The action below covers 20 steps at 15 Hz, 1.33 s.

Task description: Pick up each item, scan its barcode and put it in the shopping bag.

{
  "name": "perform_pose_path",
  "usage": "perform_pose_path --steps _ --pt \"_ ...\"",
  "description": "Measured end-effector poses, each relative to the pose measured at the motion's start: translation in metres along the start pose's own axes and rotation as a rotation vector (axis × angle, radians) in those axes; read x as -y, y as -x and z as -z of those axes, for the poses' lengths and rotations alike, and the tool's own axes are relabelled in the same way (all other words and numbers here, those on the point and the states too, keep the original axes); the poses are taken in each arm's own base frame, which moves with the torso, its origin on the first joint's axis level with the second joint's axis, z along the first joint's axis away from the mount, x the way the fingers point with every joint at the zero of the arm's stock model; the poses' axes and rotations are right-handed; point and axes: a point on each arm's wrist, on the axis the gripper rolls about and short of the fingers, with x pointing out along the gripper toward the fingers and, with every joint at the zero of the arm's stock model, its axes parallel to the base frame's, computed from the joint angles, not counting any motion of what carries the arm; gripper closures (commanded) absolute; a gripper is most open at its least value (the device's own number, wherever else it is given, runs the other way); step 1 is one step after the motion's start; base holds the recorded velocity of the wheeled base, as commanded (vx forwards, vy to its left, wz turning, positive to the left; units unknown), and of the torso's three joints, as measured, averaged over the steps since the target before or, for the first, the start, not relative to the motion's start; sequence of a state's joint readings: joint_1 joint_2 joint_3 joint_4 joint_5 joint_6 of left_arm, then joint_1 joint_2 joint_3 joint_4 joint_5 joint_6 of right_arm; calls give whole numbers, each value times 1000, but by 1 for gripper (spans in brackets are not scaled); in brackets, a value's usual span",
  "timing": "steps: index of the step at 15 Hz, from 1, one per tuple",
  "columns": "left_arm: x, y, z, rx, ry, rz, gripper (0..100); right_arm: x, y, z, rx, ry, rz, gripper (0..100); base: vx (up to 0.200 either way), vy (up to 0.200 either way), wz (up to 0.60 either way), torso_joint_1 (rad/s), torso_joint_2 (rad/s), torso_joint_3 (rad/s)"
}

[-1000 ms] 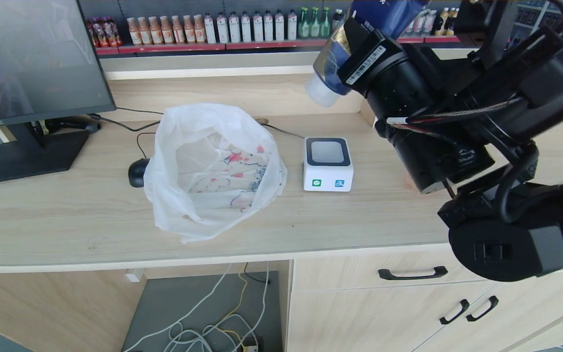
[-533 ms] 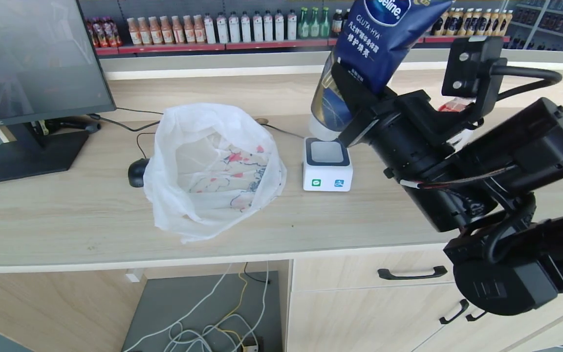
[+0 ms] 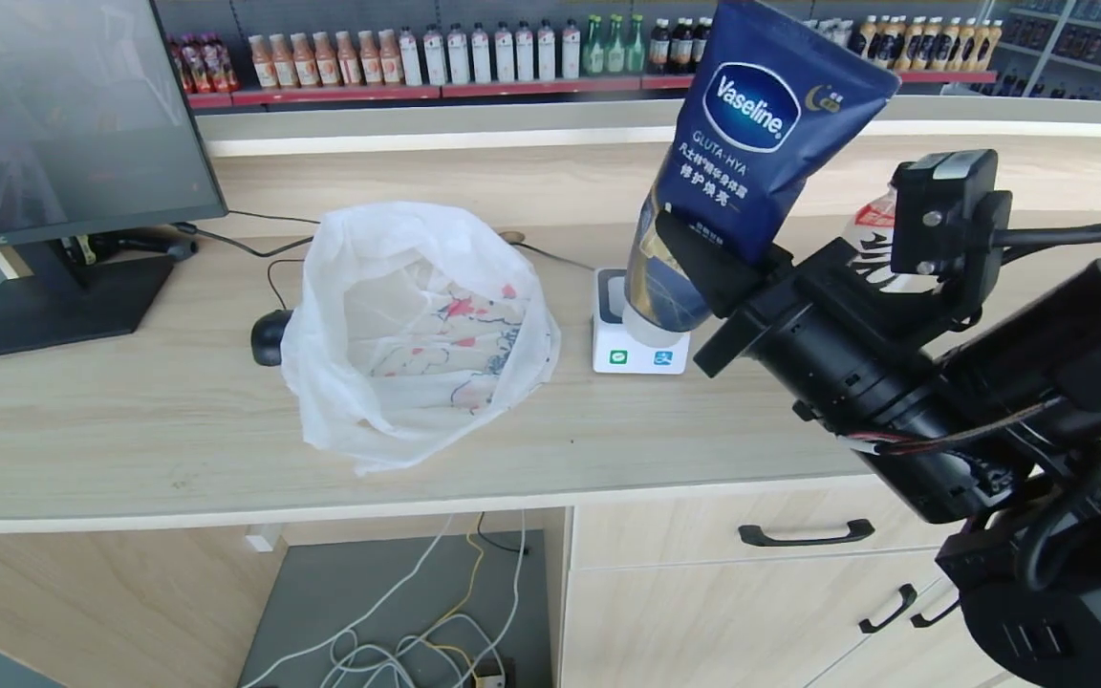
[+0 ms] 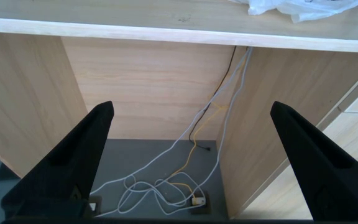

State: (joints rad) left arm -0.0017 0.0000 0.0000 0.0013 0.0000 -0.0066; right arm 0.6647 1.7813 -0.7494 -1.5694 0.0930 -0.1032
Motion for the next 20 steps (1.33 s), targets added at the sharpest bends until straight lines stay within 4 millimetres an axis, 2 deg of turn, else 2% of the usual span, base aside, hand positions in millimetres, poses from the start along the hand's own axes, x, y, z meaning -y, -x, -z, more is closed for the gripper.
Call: perform_pose_path --steps 4,9,20 --pt "0 0 0 0 1 0 0 8 -10 -6 42 17 50 100 0 0 0 0 0 0" --pt "0 0 0 1 1 -3 0 27 -9 -5 46 47 111 100 0 200 0 3 2 0" --pt "0 0 0 1 5 0 0 28 -9 -2 31 46 113 100 0 200 0 4 2 2"
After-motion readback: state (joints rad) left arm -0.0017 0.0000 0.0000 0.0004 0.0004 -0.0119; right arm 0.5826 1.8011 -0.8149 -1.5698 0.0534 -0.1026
